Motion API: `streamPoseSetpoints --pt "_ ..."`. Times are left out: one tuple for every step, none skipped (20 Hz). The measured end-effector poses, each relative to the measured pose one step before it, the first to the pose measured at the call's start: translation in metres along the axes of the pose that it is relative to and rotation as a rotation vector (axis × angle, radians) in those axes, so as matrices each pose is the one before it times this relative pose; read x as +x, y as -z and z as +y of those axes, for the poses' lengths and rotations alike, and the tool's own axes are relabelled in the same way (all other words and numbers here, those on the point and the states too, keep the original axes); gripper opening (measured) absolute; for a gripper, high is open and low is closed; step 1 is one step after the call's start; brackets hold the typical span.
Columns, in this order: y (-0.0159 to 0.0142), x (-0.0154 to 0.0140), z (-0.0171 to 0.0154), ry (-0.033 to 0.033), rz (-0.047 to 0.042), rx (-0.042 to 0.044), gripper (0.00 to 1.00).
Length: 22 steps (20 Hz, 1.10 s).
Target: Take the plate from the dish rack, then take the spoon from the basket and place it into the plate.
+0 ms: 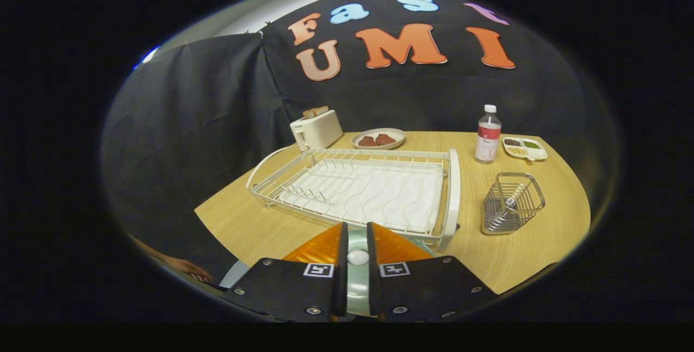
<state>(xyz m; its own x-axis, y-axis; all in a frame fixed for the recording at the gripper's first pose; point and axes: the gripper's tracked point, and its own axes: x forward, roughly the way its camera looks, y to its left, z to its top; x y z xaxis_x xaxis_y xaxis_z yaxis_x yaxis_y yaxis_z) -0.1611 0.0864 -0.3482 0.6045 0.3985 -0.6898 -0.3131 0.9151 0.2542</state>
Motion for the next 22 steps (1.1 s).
streamPoseSetpoints --pt "0.00732 -0.00154 -0.00251 0.00521 0.0218 0.01429 0.16" --pt "0.00831 -0.00107 -0.0029 0.00544 0.01585 0.01608 0.16" --pt "0.00456 -0.0008 -0.00142 0.00007 0.00915 0.01803 0.16" --pt "0.00467 -0.00048 -0.00099 0.00556 0.00596 0.01812 0.16" --pt "0.00631 -0.00107 -0.00234 0.002 0.0199 0.00979 0.16" --pt "0.00313 0.00008 -0.00065 -0.00114 0.00655 0.01407 0.18" --pt "0.00365 0.00005 -0.00097 0.00268 0.00578 0.00896 0.19" --pt "0.00302 0.00008 -0.00066 0.0 0.00614 0.0098 0.19" --pt "0.00203 -0.00008 -0.00168 0.00181 0.00717 0.00995 0.19" --pt "0.0022 0.00012 -0.00056 0.00059 0.00629 0.00991 0.19" --pt "0.00064 0.00049 -0.00337 0.00656 0.00377 0.0085 0.19" --pt "0.00242 0.00006 -0.00533 0.01442 0.01337 -0.00083 0.2" --pt "0.00333 0.00053 -0.00506 0.01398 0.0171 -0.00275 0.21" --pt "0.00242 -0.00035 -0.00293 0.00723 0.01113 -0.0002 0.22" --pt "-0.0009 -0.00091 -0.00314 0.00872 -0.00037 0.00161 0.23" --pt "-0.00192 -0.00115 -0.00345 0.00827 -0.00569 0.00429 0.24" --pt "-0.00426 -0.0018 -0.00364 0.00827 -0.00882 0.00603 0.25" --pt "-0.00516 -0.00175 -0.00413 0.01142 -0.00994 0.00691 0.27" --pt "-0.00817 -0.00275 -0.00356 0.00892 -0.01588 0.00536 0.28" --pt "-0.00863 -0.00312 -0.0039 0.01341 -0.0204 0.00155 0.29" --pt "-0.01164 -0.00388 -0.00451 0.01359 -0.02262 -0.00186 0.3" --pt "-0.01149 -0.00347 -0.00446 0.0159 -0.02598 -0.00461 0.33"
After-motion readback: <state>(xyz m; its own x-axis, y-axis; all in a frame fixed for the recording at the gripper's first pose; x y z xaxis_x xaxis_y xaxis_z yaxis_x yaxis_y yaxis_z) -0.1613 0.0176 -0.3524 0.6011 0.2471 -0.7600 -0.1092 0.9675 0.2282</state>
